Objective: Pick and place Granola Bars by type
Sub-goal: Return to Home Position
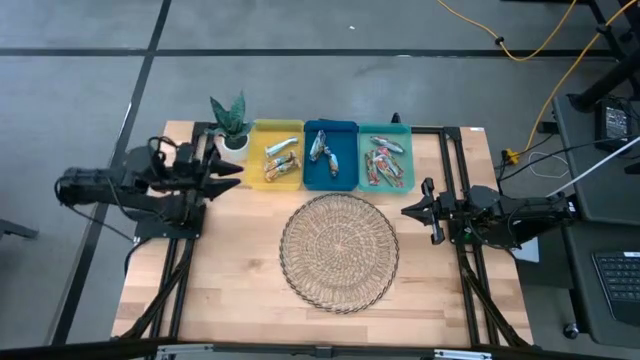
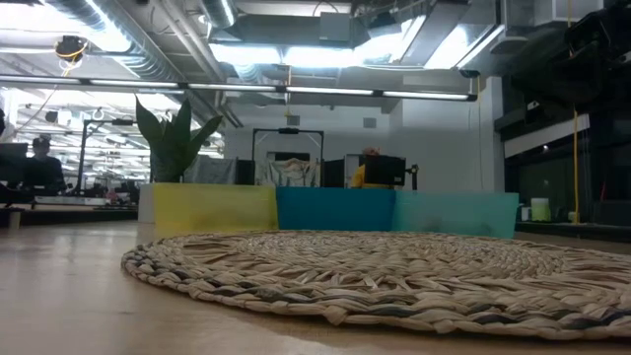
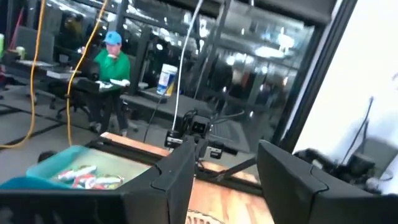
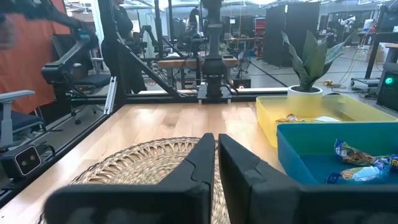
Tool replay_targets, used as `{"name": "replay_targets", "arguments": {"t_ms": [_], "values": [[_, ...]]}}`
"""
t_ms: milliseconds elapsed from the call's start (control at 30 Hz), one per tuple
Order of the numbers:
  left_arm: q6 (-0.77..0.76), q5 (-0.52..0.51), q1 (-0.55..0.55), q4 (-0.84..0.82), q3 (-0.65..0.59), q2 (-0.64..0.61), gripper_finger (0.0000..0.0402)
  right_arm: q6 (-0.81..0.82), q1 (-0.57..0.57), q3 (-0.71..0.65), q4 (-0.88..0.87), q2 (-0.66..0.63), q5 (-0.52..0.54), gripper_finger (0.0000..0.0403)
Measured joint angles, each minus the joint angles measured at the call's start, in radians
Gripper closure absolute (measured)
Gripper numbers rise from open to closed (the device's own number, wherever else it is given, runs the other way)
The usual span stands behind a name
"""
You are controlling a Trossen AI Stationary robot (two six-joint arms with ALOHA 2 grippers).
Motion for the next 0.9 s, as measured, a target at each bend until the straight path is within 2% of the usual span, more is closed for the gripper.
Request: {"name": "replay_targets", "arguments": {"t_ms": [267,300,367,433,533,767,900], "values": [[-0.091,0.058,0.079,0.018,-0.325,-0.45,0.0239,0.0,0.0,0.0,0.0,0.0,0.0,0.0377],[-0.092,0.054,0.082,0.042,-0.341,-0.448,0.0239,0.0,0.0,0.0,0.001,0.001,0.0,0.0377],[-0.088,0.07,0.089,-0.017,-0.359,-0.448,0.0239,0.0,0.0,0.0,0.0,0.002,0.0,0.0377],[-0.083,0.077,0.088,0.049,-0.376,-0.414,0.0239,0.0,0.0,0.001,0.003,0.006,-0.004,0.0377],[-0.067,0.058,0.094,0.04,-0.461,-0.446,0.0239,0.0,0.0,0.002,0.0,0.005,-0.013,0.0377],[-0.066,0.061,0.121,0.258,-0.671,-0.449,0.0239,0.0,0.0,0.001,-0.004,0.016,-0.017,0.0377],[-0.006,0.08,0.133,0.175,-0.668,-0.447,0.0239,0.0,0.0,0.001,-0.004,0.022,-0.017,0.0377]]}}
